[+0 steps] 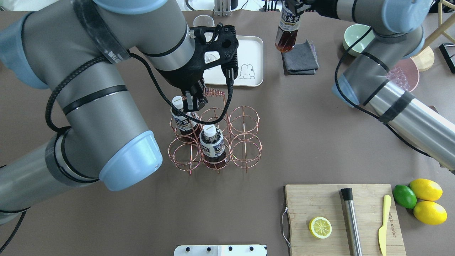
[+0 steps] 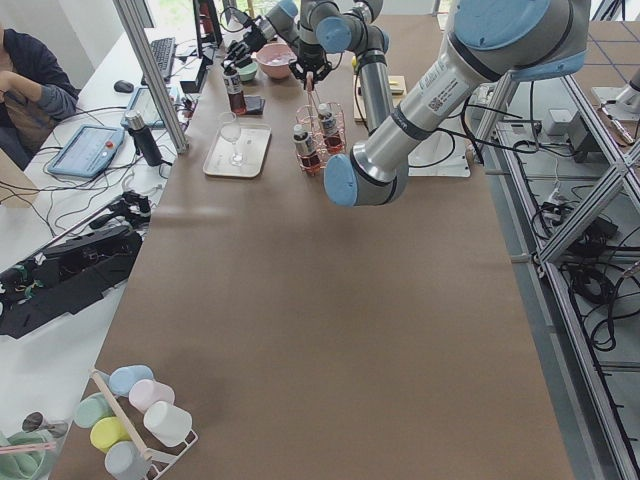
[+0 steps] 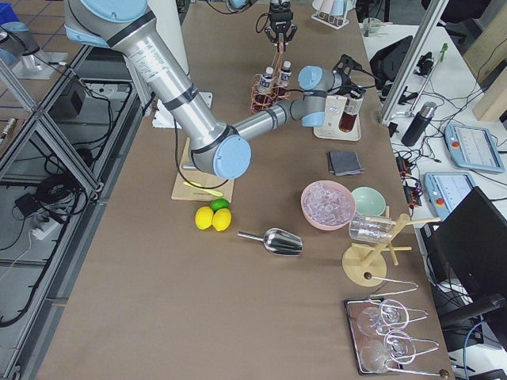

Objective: Take tea from basket to plate

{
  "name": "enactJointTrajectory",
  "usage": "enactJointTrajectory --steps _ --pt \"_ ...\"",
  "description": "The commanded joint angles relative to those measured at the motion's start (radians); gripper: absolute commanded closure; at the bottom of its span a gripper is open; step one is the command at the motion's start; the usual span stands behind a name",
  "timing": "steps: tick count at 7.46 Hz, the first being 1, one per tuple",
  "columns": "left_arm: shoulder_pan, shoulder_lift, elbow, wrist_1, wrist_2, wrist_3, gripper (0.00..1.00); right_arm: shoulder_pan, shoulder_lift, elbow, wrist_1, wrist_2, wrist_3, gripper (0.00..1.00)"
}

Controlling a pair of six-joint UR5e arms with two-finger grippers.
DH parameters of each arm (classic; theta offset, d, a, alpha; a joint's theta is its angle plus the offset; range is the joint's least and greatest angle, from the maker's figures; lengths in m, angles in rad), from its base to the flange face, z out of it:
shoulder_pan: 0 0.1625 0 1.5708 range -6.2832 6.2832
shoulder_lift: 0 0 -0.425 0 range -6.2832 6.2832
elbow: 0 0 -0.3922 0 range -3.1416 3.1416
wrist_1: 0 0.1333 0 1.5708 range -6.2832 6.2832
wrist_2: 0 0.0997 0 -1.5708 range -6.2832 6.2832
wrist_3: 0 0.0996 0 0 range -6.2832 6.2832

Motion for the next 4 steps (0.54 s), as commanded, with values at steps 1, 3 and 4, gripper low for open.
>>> enactJointTrajectory --steps 1,3,4 --pt "-0.051 0.003 -0.005 0.004 -0.007 0.006 1.0 -0.089 0.054 -0.073 0.007 -0.145 0.033 1.0" --pt "-0.138 0.01 -0.011 0.03 -0.022 0.006 1.0 -0.124 0.056 -0.087 0.007 -0.188 0.033 1.0" --pt "-0.201 0.01 -0.011 0.074 -0.092 0.007 1.0 -0.152 0.067 -0.104 0.005 -0.221 0.033 1.0"
